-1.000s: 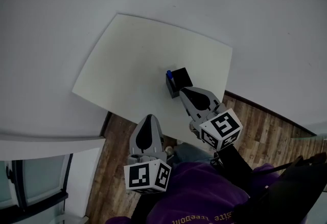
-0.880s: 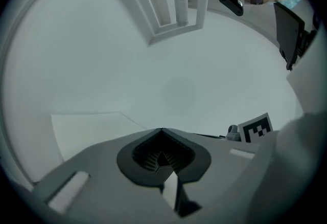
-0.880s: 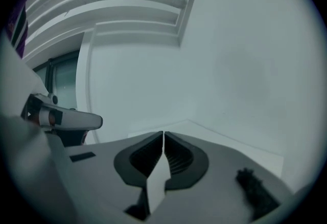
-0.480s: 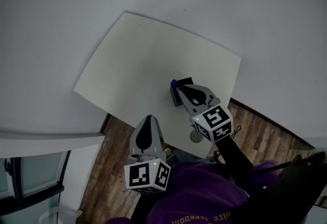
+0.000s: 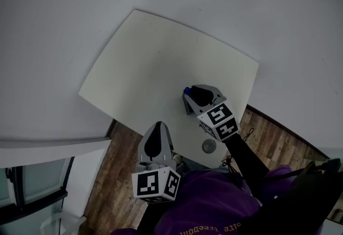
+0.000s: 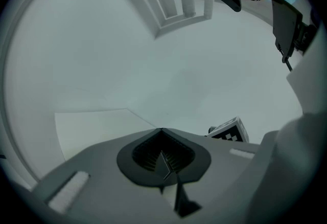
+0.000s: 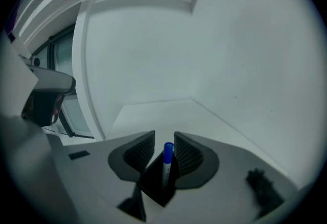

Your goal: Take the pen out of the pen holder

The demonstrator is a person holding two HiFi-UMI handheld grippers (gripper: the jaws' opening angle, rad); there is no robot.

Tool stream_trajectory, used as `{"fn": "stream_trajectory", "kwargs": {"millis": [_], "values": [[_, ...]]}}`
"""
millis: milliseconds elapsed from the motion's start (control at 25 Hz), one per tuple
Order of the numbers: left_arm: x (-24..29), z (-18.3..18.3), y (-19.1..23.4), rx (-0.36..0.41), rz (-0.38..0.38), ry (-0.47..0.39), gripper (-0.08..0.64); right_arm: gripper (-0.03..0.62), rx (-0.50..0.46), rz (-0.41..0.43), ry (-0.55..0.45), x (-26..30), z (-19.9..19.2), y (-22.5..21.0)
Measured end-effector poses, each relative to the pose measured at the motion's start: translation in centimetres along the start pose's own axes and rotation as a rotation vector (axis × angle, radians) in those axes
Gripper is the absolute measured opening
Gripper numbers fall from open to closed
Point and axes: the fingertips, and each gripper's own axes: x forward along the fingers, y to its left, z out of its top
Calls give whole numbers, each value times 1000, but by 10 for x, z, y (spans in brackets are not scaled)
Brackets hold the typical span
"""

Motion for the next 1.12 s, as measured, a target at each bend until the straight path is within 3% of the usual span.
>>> {"fn": "stream_trajectory", "kwargs": {"millis": [720,920,1120], "values": [[11,-1,5,11,10,24,5,126,-51,5,132,33,-24,-7],[12,-2,5,10,6,27,5,125,-128,-6,175,37,-27,-7],[12,-3,5,8,5,29,5,121,-136,-6,192,39,-28,-5]]}}
